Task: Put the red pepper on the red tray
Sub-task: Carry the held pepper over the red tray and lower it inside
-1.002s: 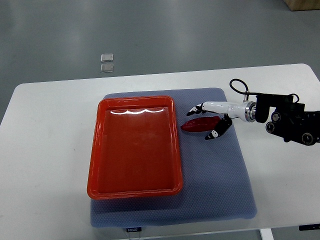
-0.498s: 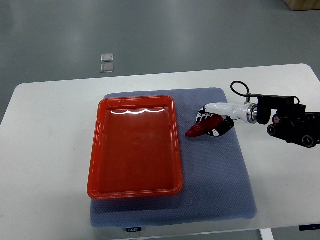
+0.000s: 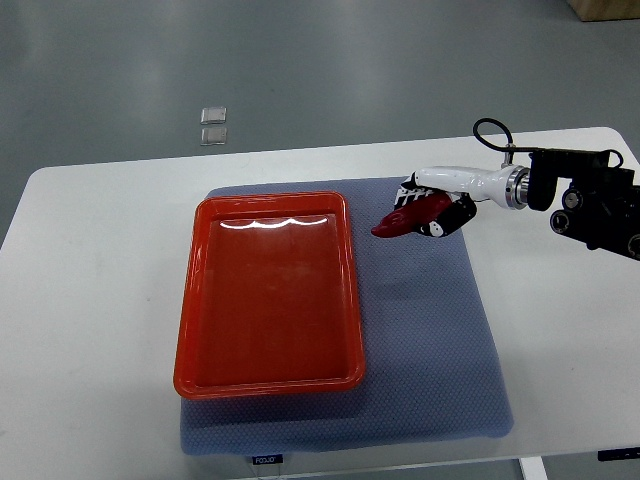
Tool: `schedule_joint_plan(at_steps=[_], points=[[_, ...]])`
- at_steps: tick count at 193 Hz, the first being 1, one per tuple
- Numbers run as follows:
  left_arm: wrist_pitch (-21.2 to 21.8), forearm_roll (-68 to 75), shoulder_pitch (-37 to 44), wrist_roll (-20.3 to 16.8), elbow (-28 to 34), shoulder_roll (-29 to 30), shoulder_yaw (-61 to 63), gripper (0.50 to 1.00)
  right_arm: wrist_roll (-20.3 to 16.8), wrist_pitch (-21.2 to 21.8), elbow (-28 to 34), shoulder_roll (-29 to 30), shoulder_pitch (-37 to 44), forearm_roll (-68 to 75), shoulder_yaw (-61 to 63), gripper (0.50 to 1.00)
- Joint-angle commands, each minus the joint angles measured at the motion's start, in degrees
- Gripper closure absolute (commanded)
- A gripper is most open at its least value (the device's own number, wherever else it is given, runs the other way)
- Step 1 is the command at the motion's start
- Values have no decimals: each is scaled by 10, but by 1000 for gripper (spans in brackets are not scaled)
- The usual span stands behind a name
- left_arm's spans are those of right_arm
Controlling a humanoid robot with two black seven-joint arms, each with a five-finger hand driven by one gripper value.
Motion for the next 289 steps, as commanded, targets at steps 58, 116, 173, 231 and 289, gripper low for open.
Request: schedule_joint_plan(at_steps=[58,116,173,231,289], points=[[0,0,-1,0,0,0,-1,500,8,1,-12,139,57,73,-8,1000],[0,0,0,0,-1,0,-1,500,8,2,-97,262,52,69,-17,1000],[0,0,-1,0,-1,0,0,500,7,-3,-137,288,29,63,-60,1000],[0,0,0,0,-1,0,0,500,8,-16,-147,288,6,64,-78,1000],[0,0,0,0,-1,0,0,500,9,-18,-146,288,3,74,-67,654]])
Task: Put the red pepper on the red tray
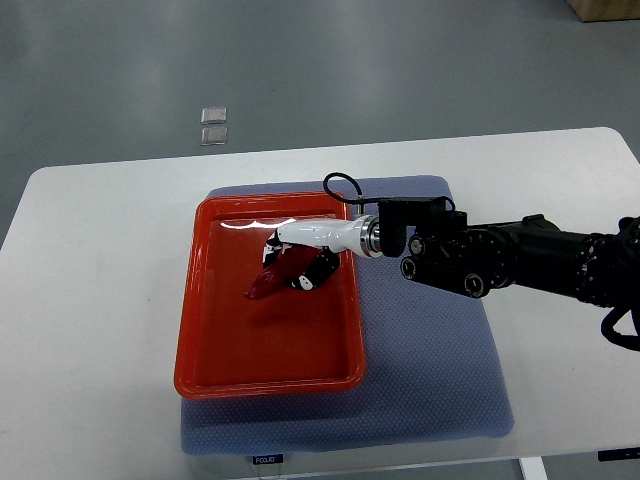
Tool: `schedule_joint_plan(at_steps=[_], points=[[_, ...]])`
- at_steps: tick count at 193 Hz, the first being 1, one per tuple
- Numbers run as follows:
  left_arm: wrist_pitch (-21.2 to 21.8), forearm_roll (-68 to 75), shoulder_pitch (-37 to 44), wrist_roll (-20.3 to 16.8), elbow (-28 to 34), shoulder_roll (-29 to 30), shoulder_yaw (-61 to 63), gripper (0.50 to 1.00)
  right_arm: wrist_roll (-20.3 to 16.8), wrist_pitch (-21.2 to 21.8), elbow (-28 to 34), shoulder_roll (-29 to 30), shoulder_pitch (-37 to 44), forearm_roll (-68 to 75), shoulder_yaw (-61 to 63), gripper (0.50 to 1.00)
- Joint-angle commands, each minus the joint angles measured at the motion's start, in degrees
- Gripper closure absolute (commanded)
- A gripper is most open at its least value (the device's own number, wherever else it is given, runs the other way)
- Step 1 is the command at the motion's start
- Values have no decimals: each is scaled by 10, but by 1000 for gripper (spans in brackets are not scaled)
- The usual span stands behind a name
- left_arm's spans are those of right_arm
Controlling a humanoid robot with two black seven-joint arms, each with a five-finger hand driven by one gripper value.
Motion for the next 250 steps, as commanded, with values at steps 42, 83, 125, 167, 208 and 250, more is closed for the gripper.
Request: schedule_joint_plan(at_steps=[42,83,125,167,208,250], points=[[0,0,1,0,1,0,-1,500,-1,6,4,0,7,8,89,603],[1,0,1,0,1,0,-2,500,0,4,6,-4,-7,60,220,603],[0,0,1,0,1,0,-1,500,0,5,6,-39,-102,176,416,603],[0,0,1,0,0,0,0,500,1,41,4,-39,-215,329,609,603],[1,0,0,0,0,0,1,500,2,111,0,-34,-297,486,702,587],[0,0,1,0,-2,0,1,500,3,137,-2,-33,-315,502,702,587]])
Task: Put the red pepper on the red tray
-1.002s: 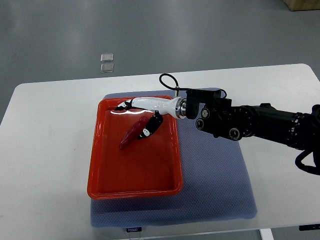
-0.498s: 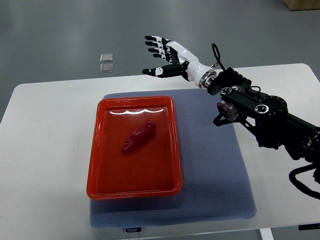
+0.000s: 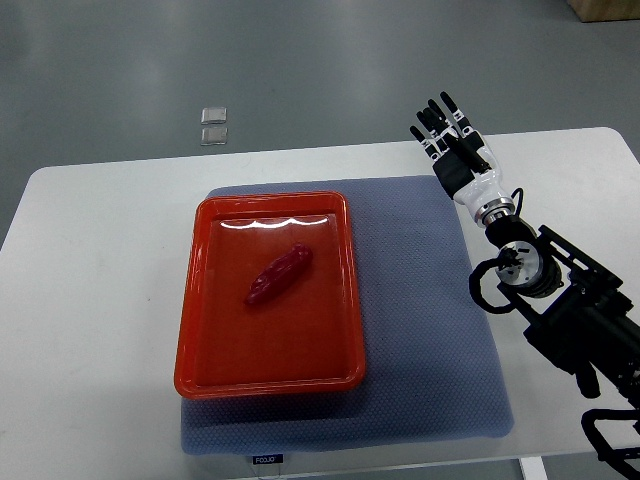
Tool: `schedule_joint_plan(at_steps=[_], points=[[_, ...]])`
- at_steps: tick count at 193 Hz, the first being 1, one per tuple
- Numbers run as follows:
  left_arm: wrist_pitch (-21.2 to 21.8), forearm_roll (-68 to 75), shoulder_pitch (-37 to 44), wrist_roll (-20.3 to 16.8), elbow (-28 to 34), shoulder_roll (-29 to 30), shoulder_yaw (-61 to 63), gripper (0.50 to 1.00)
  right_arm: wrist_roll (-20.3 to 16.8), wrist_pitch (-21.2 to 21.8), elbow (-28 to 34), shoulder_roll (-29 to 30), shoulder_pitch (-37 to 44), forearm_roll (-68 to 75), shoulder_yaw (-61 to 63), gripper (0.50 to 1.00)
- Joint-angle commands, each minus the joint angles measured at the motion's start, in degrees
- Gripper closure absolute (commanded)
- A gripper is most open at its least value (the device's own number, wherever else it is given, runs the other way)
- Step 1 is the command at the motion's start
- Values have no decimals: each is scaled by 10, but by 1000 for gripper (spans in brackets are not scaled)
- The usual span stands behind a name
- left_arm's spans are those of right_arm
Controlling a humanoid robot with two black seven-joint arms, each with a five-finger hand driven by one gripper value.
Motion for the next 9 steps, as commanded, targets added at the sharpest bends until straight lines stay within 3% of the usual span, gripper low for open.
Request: schedule_joint_plan(at_steps=[1,9], points=[[0,0,0,0,-2,0,0,500,1,6,0,0,-5,3,0,587],[0,0,0,0,-2,0,0,500,1,7,0,0,-5,3,0,585]])
